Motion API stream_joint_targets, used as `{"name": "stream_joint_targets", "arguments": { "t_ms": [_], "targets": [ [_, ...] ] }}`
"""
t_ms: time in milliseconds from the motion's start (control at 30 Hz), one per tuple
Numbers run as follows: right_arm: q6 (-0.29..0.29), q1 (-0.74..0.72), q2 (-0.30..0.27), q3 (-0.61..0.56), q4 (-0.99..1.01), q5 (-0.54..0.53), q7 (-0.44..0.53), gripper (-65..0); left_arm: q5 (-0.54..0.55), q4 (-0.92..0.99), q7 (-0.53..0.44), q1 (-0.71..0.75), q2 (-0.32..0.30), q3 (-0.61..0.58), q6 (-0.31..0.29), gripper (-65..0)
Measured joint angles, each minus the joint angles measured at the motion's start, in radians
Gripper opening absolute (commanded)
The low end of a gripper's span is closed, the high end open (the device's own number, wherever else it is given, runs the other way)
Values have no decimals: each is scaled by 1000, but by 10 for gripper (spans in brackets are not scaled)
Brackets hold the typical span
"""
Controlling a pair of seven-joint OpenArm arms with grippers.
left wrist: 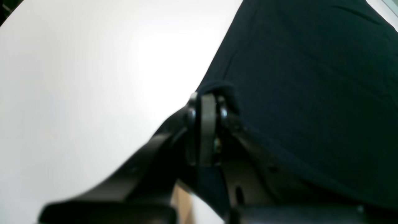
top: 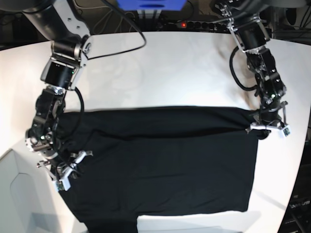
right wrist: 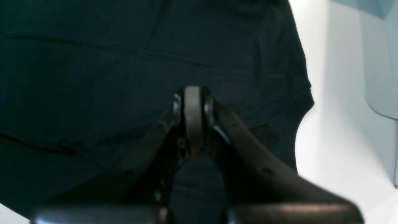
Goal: Fold the T-shirt properly
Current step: 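Lift the shoulder edge and pull the right gripper along the shirt side, then hold the shoulder edge with both grippers and adjust the right gripper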
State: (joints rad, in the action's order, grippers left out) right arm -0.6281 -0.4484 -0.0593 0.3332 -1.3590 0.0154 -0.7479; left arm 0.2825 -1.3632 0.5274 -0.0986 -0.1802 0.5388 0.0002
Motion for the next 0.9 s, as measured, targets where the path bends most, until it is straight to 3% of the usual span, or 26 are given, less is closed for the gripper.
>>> {"name": "stream_joint_targets", "arguments": {
  "t_ms": [167, 233, 300, 467, 567, 900],
  "targets": [
    [0, 0, -11, 2, 0, 0, 0, -650, 0, 32, 0, -34, -2, 0, 0, -648],
    [0, 0, -10, 2, 0, 0, 0, -650, 1, 55, 0, -52, -2, 0, 0, -615],
    [0, 0, -10, 2, 0, 0, 0, -650, -2, 76, 0, -63, -3, 0, 0, -540],
    [0, 7, -11, 2, -1, 0, -8, -650, -4, 73, 0, -60, -3, 0, 5, -223],
    [0, 23, -10, 2, -1, 3, -11, -650, -1, 71, 0, -59, -2, 5, 5, -115],
    [0, 82, -31, 2, -41, 1, -7, -650, 3, 55, -3, 21, 0, 10, 4, -99]
  ]
}}
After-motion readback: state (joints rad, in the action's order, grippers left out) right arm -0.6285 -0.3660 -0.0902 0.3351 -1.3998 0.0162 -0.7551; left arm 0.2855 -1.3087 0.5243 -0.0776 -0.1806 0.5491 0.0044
